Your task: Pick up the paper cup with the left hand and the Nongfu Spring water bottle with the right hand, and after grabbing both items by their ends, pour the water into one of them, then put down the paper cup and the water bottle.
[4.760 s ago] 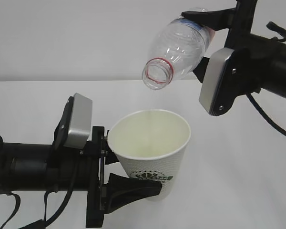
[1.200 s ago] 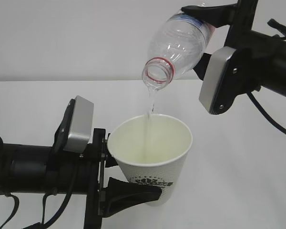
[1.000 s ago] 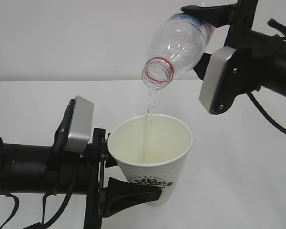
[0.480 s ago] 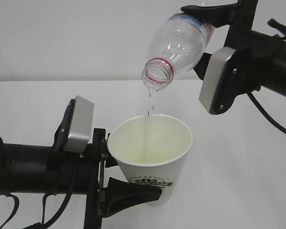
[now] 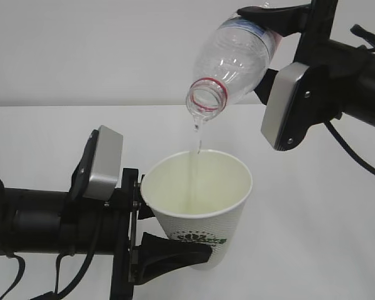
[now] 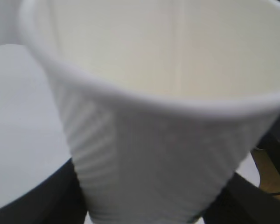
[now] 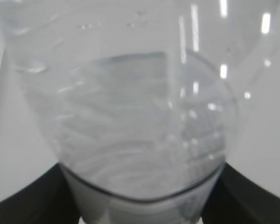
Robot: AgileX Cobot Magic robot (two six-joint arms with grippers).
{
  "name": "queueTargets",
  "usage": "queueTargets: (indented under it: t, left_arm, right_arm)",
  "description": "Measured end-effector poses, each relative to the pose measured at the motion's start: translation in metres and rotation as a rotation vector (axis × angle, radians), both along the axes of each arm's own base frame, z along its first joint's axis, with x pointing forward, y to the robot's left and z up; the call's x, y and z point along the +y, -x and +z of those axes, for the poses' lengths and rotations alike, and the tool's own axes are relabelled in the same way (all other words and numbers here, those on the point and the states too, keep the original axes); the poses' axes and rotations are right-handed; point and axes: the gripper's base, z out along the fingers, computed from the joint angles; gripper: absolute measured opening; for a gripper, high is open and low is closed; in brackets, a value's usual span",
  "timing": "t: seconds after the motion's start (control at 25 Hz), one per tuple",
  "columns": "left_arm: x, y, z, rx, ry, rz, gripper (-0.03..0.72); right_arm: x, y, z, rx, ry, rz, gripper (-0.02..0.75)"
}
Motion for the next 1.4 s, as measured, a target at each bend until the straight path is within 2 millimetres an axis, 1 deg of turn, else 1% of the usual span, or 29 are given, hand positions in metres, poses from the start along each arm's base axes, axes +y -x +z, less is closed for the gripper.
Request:
queueTargets:
  t: [1.4]
  left_arm:
    - [0.0, 0.0, 0.0, 0.0, 0.0, 0.0, 0.471]
  right_arm:
    - [-0.0002, -0.0001, 0.0001, -0.001, -0.001, -0.002, 0.494]
